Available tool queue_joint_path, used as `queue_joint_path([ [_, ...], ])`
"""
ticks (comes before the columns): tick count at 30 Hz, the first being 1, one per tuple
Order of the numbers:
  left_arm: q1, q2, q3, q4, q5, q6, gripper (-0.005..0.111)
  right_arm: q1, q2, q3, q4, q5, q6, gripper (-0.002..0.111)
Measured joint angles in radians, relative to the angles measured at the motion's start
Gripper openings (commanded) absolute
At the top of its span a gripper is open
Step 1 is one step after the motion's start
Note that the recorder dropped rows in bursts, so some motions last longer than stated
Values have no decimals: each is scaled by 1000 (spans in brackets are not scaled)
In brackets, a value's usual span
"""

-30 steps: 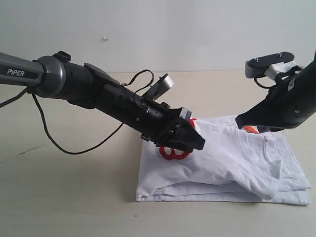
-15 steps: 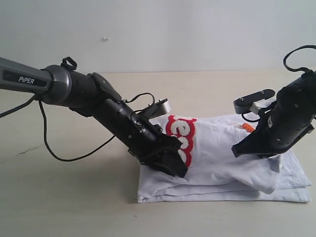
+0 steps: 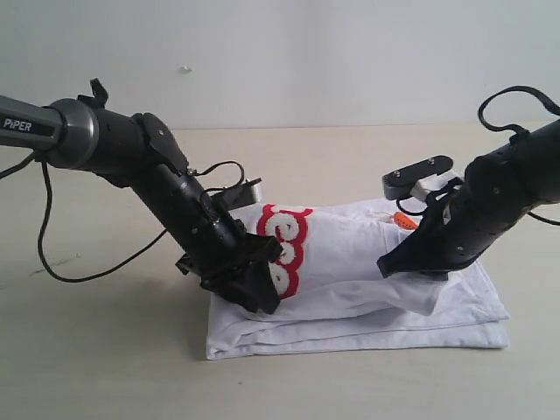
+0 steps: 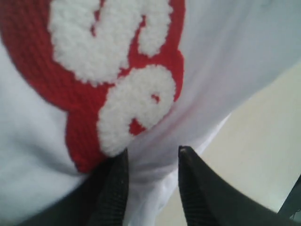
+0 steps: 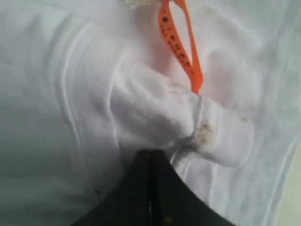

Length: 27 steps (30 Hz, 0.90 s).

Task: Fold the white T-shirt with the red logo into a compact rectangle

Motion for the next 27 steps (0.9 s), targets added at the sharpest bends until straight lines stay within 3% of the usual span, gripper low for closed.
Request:
queue_joint_path([
  [7,115,-7,-2,144,129,-67,38,136,9,0,26,-65,6,0],
  [12,179,-18,6,93,177,-10,38,145,-4,-18,41,-63,19,0],
  [18,189,-109,8,73,177,51,38,145,-147,-32,41,-52,19,0],
  [27,192,-130,8,69,177,53,38,143,-181,-34,62,173,52,2],
])
